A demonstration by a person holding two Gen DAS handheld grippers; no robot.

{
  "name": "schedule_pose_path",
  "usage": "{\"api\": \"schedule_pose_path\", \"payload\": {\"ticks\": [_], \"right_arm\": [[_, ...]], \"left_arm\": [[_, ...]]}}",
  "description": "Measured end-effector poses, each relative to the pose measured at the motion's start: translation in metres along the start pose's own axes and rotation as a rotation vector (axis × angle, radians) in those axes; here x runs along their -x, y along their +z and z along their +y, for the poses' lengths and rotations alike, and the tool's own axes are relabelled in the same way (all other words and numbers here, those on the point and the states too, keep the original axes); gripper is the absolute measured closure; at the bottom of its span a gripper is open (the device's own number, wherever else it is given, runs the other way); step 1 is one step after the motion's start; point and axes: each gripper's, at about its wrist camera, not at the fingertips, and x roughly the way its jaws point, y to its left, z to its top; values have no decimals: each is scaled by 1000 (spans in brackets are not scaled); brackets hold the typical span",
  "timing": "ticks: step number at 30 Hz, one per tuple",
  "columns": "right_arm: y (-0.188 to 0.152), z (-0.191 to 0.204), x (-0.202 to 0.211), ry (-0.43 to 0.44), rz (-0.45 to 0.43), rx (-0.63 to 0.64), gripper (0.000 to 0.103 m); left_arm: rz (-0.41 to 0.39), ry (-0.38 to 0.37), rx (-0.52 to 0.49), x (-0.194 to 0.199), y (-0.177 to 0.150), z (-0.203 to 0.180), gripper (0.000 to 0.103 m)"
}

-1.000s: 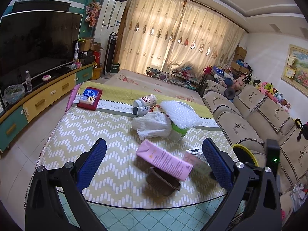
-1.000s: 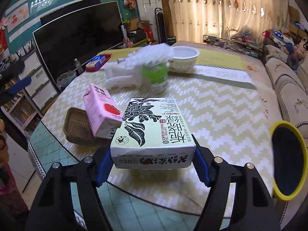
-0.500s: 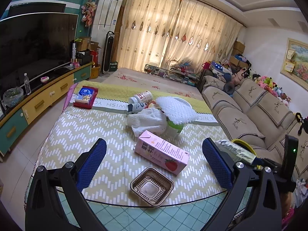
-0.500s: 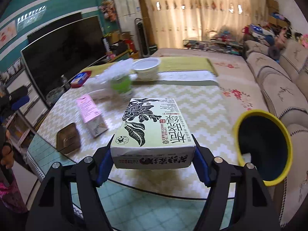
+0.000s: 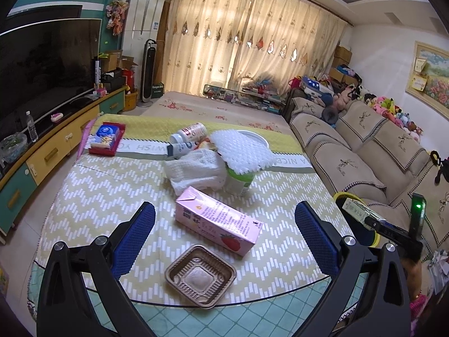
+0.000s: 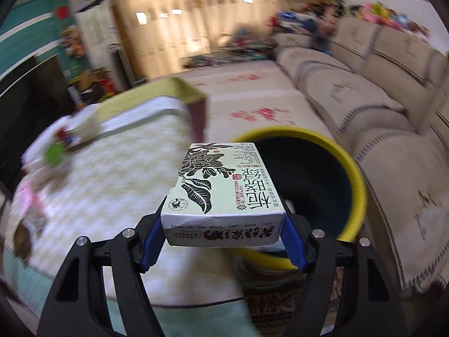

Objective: Collect trash
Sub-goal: 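Carry the white box to the bin and release it with the right gripper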

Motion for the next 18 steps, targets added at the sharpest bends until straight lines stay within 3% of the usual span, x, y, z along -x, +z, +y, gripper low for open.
{"api": "schedule_pose_path", "payload": {"ticks": [7,9,10,18], "right_arm": [[2,-44,-43,-114,51,-55,34],[3,-50,-49,-151,47,-59,25],[3,-52,-49,-158,36,-66,20],[1,-69,-51,-129,24,-124,18]], "left_arm": [[57,-14,-27,-26,-2,-10,5],[76,-18,-30,-34,-3,-13,5],[85,-16,-31,-38,-4,-13,5],[142,29,-48,-63,-8,-10,5]]}}
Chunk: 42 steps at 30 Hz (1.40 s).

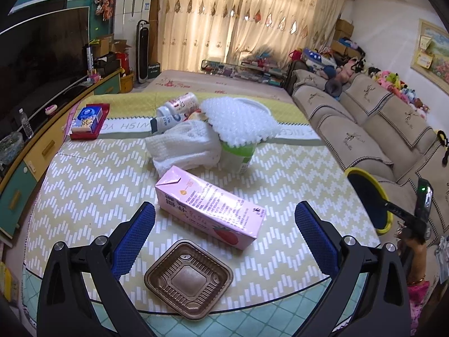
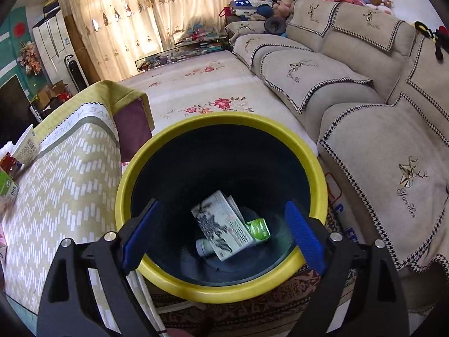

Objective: Collect trash
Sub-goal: 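Carry the white box to the bin and release it with the right gripper, then grasp the brown plastic tray with the left gripper and lift it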

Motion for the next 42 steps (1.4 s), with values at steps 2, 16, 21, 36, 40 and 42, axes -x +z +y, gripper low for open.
{"api": "schedule_pose_path", "payload": {"ticks": [2,16,21,36,40,42], "right_arm": [[-1,-2,-1,8,5,-6,18],[-6,15,2,66,22,15,18],[-8,19,5,79,23,19,18],[-16,37,1,119,58,47,18],[-17,39,3,127,56,46,18],[-17,39,5,130,54,45,18]], "left_arm": [[23,3,5,-8,-1,1,5],[123,-67,-131,-19,-28,21,5],[167,-85,-204,-31,-35,29,5],[238,-143,-295,-54,-47,41,27],[243,-154,-296,-50,-48,39,33],[240,-152,-307,-45,-49,33,33]]}}
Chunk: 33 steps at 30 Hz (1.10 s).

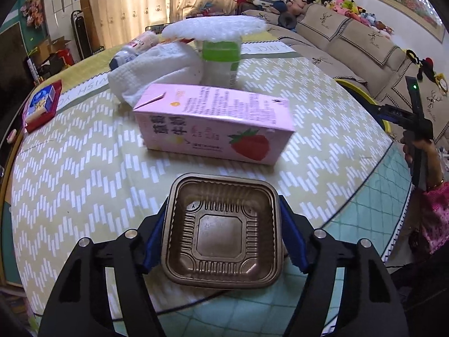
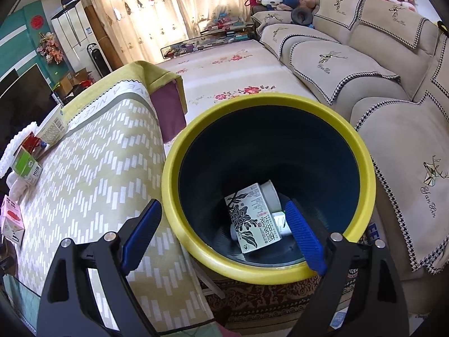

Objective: Collect trash
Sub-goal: 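Grasp the brown plastic tray with the left gripper and lift it, then carry the brown tray over the bin and release it with the left gripper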

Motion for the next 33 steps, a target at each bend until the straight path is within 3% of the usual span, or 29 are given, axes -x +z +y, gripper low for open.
{"api": "schedule_pose_path", "payload": {"ticks": [7,14,23,33], "right_arm": [[-1,-10,9,-5,-17,-21,18],[-3,-34,22,-34,-45,-68,18],[-6,-71,44,-115,-96,-121,18],[-8,-109,54,-136,-111,-183,17]], "left_arm": [[-34,-30,-26,19,16,-40,33],[-69,-159,-71,10,55,-99,33],[-77,-329,-160,-33,131,-196,33],[-23,-383,-241,-113,205,-302,33]]}}
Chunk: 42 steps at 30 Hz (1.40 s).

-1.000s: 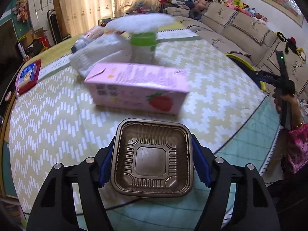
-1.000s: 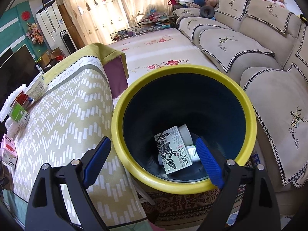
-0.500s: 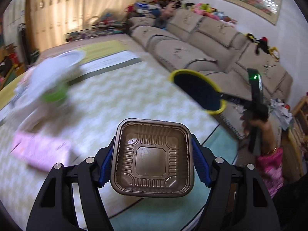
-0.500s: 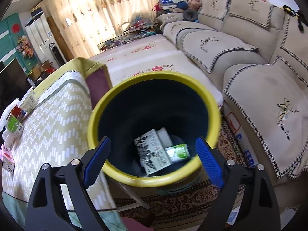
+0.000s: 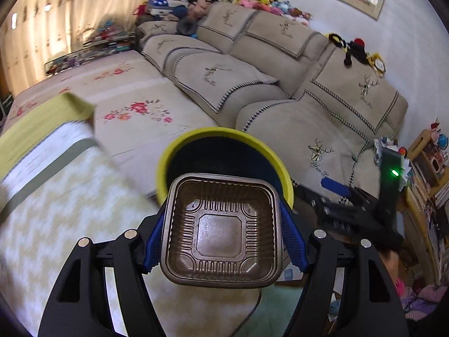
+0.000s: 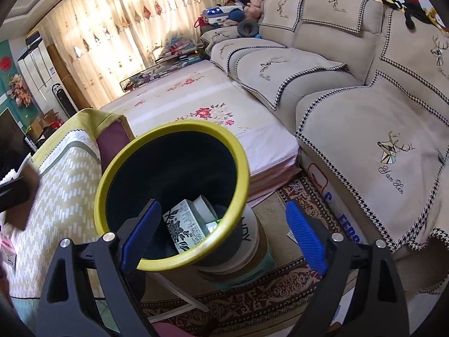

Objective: Collect trash
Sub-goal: 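Carry the brown tray over the bin and release it with the left gripper, then move the right gripper to the pink milk carton and grasp it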

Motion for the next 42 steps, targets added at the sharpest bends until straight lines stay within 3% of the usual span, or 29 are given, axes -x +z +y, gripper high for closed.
{"api": "schedule_pose_path", "payload": {"ticks": [9,16,23,29,35,42], "right_arm": [[-2,-11,0,-25,14,-11,17],[-1,-11,2,-24,12,-5,17],[-2,0,10,-12,2,12,15],[-4,21,10,12,14,52,15],[-12,60,12,71,29,120,15],[-31,135,18,203,61,256,14]], "left_arm": [[65,28,12,-81,36,-15,32],[60,60,30,-89,42,-13,22],[-61,31,90,-8,24,-6,16],[-190,64,155,76,-12,9,9],[-299,203,233,158,-64,41,5],[-397,377,356,248,-130,91,5]]}}
